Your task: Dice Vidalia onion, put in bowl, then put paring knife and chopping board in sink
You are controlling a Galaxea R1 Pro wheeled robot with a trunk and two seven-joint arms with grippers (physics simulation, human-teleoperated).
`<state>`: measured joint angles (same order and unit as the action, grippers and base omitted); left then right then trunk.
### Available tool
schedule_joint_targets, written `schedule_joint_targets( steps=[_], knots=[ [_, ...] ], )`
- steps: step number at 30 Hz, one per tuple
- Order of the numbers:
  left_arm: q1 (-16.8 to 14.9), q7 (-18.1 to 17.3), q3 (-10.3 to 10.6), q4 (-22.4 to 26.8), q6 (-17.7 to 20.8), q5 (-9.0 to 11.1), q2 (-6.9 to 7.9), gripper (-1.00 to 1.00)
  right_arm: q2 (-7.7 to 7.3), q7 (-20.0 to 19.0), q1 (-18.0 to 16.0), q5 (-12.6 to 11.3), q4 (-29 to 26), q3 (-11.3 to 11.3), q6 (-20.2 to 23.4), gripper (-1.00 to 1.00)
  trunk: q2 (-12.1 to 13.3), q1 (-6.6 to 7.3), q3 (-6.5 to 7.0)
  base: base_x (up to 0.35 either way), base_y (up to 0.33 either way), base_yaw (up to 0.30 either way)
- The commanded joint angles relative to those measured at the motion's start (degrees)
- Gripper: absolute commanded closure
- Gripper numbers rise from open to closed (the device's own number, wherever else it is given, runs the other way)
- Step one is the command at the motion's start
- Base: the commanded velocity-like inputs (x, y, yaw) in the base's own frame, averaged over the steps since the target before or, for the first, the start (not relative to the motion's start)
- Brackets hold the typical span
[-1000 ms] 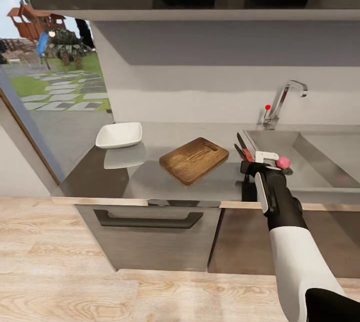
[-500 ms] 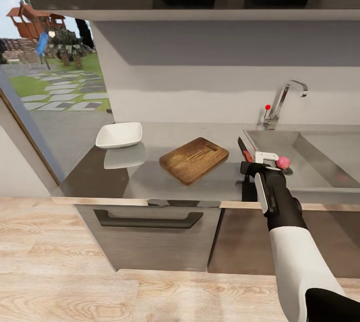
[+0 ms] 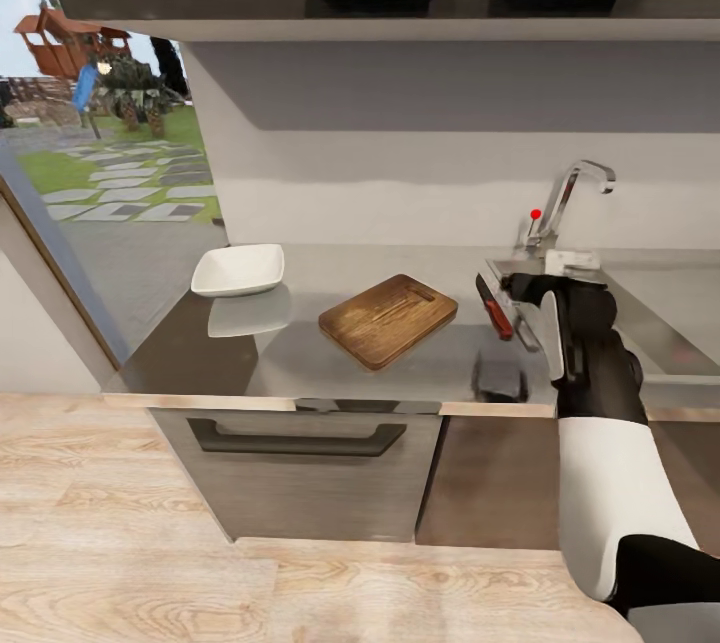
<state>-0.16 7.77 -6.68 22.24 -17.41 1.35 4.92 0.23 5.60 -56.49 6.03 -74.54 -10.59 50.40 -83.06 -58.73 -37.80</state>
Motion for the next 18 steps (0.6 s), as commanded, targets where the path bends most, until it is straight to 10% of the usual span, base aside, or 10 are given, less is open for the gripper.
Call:
schedule_joint_targets(
  steps=[1,18],
  knots=[
    [0.0,0.1,0.0,0.0,-0.2,0.1,0.0,-1.0,0.02,-0.2,-0.6,0.5,-0.7,0.1,1.3,-1.0,0.0,0.0,-0.05,0.0,0.0,0.0],
    [0.0,0.1,-0.1,0.0,-0.2,0.1,0.0,-1.0,-0.15,-4.6,-1.4,0.3,-1.6,8.1,3.4,-1.0,0.0,0.0,-0.05,0.146,0.098,0.0]
  ],
)
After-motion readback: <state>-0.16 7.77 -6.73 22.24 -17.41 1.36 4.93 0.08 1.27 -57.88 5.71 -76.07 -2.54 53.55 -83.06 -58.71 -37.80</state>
